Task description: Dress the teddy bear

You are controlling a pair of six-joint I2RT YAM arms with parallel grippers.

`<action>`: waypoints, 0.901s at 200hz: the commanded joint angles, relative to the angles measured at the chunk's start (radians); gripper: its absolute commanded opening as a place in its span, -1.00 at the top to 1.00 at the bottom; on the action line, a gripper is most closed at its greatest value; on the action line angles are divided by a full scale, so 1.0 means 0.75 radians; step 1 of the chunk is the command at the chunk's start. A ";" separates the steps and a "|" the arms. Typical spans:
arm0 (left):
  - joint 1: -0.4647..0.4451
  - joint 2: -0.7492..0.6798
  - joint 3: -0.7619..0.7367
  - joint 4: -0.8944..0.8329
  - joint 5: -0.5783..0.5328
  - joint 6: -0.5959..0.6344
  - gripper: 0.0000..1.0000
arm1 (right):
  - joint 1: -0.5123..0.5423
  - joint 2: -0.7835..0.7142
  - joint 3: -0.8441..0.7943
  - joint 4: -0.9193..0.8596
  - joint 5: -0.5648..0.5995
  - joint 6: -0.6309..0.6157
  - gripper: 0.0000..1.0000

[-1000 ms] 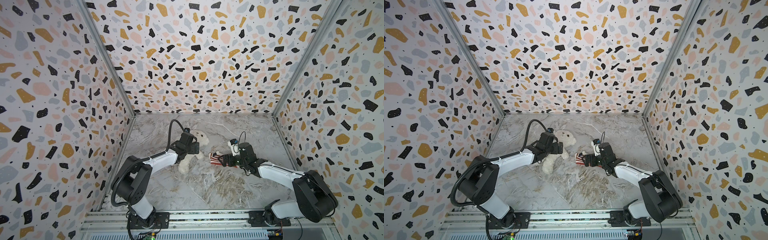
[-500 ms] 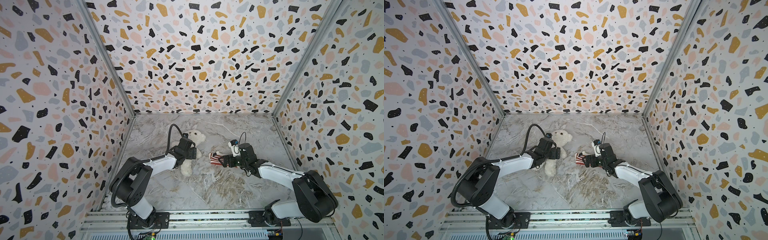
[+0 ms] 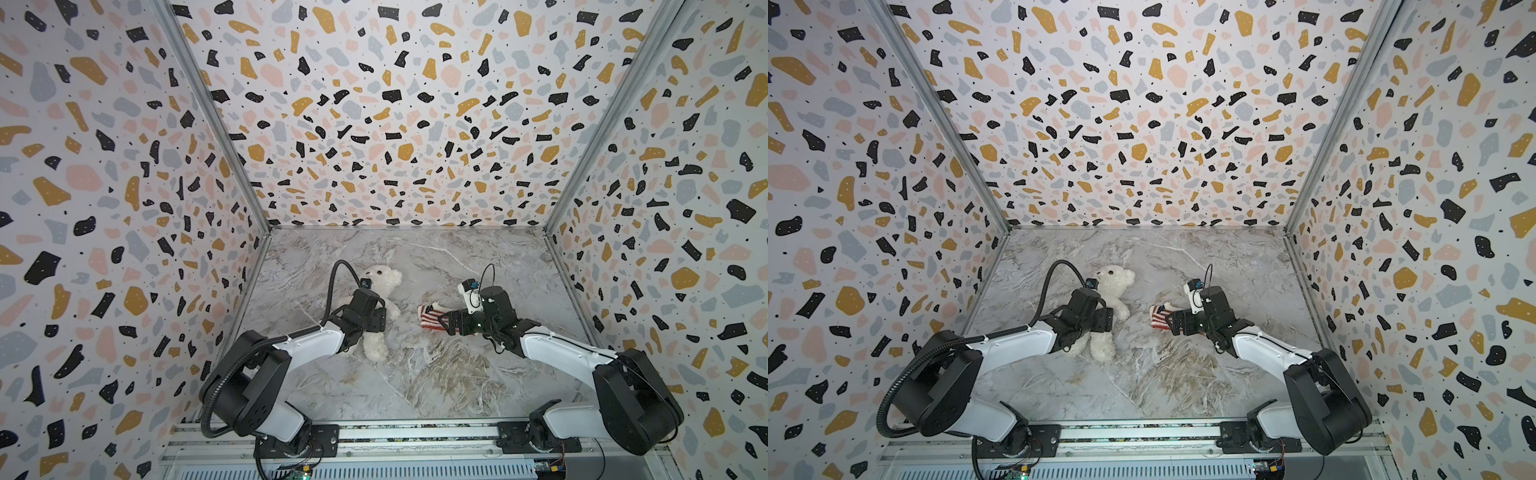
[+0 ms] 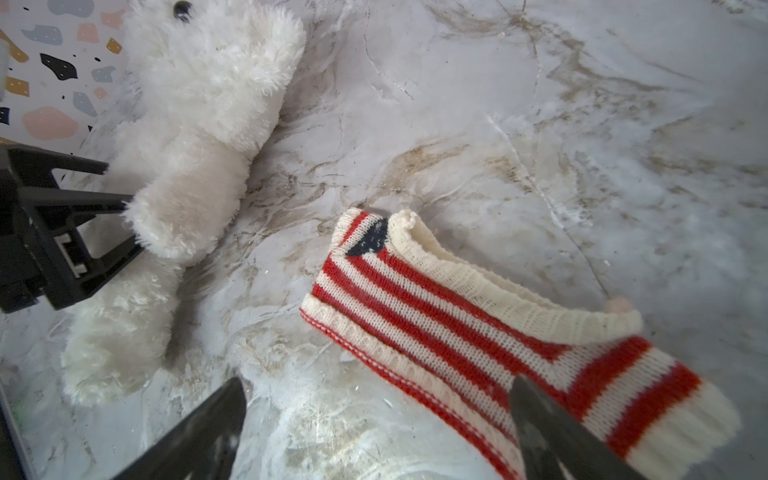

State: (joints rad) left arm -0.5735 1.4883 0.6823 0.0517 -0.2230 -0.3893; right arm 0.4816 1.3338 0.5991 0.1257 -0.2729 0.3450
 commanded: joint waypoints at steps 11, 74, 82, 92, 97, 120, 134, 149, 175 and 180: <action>-0.007 -0.036 -0.059 -0.054 -0.016 -0.013 -0.66 | -0.006 -0.022 0.071 -0.096 0.033 -0.045 -0.98; -0.022 -0.137 -0.087 -0.141 0.025 0.076 -0.65 | -0.004 -0.008 0.102 -0.126 0.047 -0.050 -0.99; -0.029 -0.139 -0.080 -0.160 0.029 0.084 -0.65 | -0.006 -0.003 0.109 -0.129 0.048 -0.054 -0.99; -0.043 -0.136 -0.078 -0.168 0.034 0.087 -0.65 | -0.006 0.007 0.123 -0.133 0.049 -0.057 -0.99; -0.053 -0.136 -0.077 -0.167 0.038 0.087 -0.65 | -0.006 0.012 0.132 -0.138 0.049 -0.059 -0.99; -0.082 -0.117 -0.079 -0.167 0.016 0.077 -0.68 | -0.006 0.018 0.166 -0.140 0.046 -0.062 -0.99; -0.086 -0.124 -0.087 -0.165 0.009 0.066 -0.70 | -0.004 0.021 0.179 -0.140 0.041 -0.064 -0.99; -0.091 -0.154 -0.102 -0.156 0.024 0.052 -0.74 | -0.004 0.017 0.181 -0.140 0.040 -0.065 -0.99; -0.100 -0.214 -0.095 -0.165 0.042 0.028 -0.83 | -0.004 0.012 0.160 -0.125 0.035 -0.065 -1.00; -0.100 -0.225 -0.091 -0.166 0.050 0.026 -0.85 | -0.004 0.013 0.154 -0.123 0.033 -0.064 -1.00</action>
State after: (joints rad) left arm -0.6365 1.3640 0.6224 -0.0414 -0.2176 -0.3550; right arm 0.4816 1.3540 0.7063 0.0364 -0.2466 0.3077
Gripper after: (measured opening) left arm 0.904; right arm 0.997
